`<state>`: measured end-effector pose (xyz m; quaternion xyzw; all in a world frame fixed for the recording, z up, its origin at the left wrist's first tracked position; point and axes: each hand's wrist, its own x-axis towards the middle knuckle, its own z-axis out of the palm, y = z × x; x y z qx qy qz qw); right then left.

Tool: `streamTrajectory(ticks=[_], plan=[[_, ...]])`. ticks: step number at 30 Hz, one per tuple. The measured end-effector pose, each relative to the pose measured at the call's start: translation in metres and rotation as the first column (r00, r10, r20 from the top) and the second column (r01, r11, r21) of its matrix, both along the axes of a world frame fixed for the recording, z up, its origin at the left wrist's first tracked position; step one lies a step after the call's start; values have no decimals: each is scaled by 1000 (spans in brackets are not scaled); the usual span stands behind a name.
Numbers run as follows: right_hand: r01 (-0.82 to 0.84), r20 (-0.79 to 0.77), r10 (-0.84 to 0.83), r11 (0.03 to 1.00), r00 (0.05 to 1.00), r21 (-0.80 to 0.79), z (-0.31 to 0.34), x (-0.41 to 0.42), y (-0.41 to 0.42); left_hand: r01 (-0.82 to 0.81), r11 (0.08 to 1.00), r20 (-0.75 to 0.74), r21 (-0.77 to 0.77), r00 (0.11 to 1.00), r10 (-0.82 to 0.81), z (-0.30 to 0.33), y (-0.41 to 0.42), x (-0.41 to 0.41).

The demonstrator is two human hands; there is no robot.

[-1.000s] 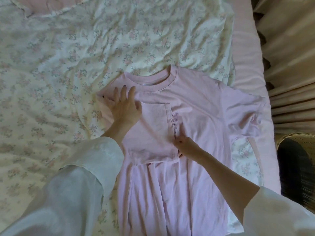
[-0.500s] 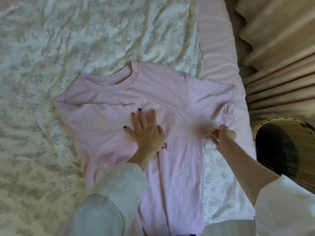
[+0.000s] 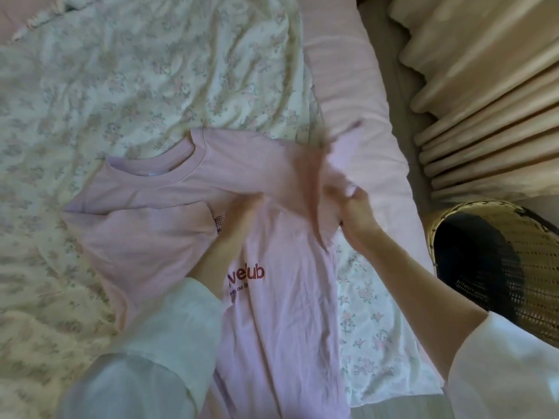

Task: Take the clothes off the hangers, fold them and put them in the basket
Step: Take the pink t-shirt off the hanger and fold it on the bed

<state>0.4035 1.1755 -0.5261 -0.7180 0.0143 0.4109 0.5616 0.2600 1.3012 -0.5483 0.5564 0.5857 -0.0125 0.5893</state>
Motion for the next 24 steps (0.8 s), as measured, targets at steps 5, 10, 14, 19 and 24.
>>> streamTrajectory(ticks=[5,10,14,19,24], plan=[[-731,290,737,665,610,-154,7,-71,15,-209,816,236,-539,892,385,19,46,-29],[-758,323,818,568,476,-320,-18,-106,12,-297,934,85,-197,944,318,11,45,-30],[-689,456,738,655,497,-309,-6,-112,14,-250,955,126,162,965,231,13,56,-32],[-840,342,824,522,451,-151,13,-140,30,-244,860,11,448,963,268,18,80,-77],[-729,339,749,651,570,-212,4,-143,51,-52,859,-230,509,954,194,5,102,-121]])
